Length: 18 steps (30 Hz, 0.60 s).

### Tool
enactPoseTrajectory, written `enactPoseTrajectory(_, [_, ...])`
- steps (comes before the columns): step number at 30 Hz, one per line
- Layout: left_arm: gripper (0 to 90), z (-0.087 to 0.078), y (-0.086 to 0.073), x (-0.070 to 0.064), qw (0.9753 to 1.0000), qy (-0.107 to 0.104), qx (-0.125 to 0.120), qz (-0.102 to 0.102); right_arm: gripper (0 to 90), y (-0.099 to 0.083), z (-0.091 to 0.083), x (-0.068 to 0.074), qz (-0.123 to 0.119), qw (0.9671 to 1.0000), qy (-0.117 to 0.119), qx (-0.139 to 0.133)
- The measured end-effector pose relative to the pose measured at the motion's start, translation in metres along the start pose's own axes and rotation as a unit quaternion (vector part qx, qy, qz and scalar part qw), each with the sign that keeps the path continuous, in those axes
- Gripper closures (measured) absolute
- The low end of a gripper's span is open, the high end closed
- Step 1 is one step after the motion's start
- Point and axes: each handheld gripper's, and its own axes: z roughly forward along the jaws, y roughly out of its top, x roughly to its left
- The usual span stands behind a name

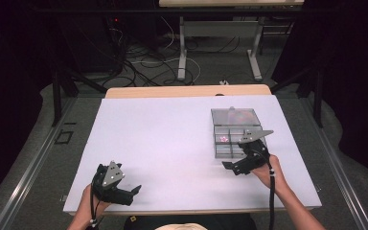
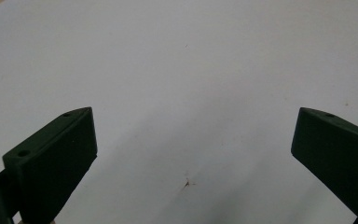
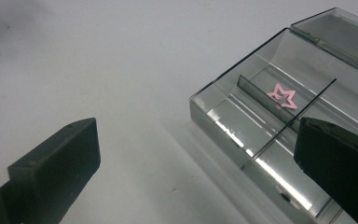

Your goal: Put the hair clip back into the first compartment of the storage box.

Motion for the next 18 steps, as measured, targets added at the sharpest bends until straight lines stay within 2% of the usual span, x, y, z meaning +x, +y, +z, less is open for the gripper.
enactPoseTrajectory(7, [0.3, 0.000, 0.000, 0.000, 1.0000, -0.001, 0.000, -0.001, 0.0, -0.018, -0.007, 0.014, -0.019, 0.9998, 0.006, -0.009])
enactPoseTrajectory(16, [0.2, 0.000, 0.000, 0.001, 1.0000, 0.000, 0.000, -0.001, 0.0, -0.034, -0.014, 0.019, -0.032, 0.9995, 0.001, -0.006])
enactPoseTrajectory(17, [0.3, 0.000, 0.000, 0.000, 1.0000, 0.000, 0.000, -0.002, 0.0, -0.036, -0.016, 0.019, -0.033, 0.9994, 0.002, 0.004])
enactPoseTrajectory(18, [0.3, 0.000, 0.000, 0.000, 1.0000, 0.000, 0.000, -0.002, 0.0, -0.038, -0.017, 0.019, -0.033, 0.9994, -0.002, -0.004])
